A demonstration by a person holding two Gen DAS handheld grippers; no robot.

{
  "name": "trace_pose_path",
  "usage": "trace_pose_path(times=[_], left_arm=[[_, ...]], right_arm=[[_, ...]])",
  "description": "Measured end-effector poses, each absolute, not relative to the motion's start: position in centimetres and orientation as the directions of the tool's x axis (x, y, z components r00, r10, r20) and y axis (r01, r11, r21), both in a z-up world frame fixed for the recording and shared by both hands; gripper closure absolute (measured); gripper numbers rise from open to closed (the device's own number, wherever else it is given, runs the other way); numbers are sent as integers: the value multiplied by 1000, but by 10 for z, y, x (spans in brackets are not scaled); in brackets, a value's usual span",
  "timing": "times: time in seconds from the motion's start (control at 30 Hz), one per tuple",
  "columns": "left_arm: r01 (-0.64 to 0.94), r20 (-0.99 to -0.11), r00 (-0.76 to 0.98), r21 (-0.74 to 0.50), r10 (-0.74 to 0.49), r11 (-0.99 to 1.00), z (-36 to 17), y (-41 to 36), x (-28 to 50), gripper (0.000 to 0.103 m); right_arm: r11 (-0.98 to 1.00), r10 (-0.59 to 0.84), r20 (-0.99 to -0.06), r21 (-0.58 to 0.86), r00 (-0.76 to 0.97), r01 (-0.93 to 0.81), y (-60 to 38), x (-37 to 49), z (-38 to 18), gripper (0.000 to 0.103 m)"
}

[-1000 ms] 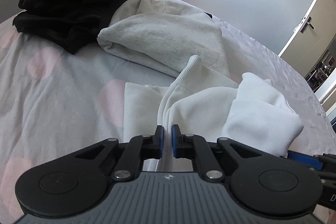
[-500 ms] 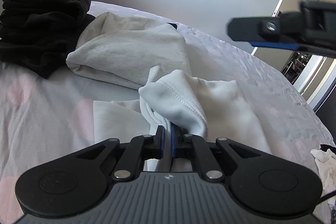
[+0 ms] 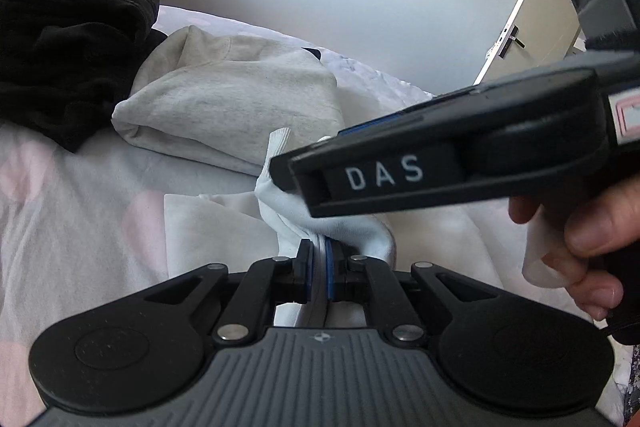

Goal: Fold clothes

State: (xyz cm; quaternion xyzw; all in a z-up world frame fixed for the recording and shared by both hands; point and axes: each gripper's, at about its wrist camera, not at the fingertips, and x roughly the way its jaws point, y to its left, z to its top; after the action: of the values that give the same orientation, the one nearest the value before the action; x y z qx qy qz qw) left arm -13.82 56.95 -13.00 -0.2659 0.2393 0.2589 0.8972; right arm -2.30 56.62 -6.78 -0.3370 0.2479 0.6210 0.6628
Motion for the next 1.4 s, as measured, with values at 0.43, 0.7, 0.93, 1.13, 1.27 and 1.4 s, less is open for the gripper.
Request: trace_pose_path(times=[0.43,0.7,0.93,1.13,1.27,1.4], left_arm=[[-636,-599,702,-282,386,718,-126,570,-137,78],[-682,-590,667,-238,454,692,-118,579,-121,63],[-691,-640,635,-222,432,688,-137,595,-96,59],[-652,-617,636,-110,464,750,-138,572,-89,92],[-599,-602,676,-110,426,793,-129,554,-90,98],[-533,-585,737,-196,338,823,-115,538,-97,99]], right_arm=[[244,696,-700,19,162,-969,479,35,-68,92],[328,666,-732,111,146,-938,443,56,-99,93],[319,684,-723,173,100,-932,431,66,-107,93],[309,682,-728,193,75,-931,431,73,-112,92],[315,681,-729,206,70,-926,431,74,-114,92],[314,674,-736,210,62,-926,430,77,-111,85]])
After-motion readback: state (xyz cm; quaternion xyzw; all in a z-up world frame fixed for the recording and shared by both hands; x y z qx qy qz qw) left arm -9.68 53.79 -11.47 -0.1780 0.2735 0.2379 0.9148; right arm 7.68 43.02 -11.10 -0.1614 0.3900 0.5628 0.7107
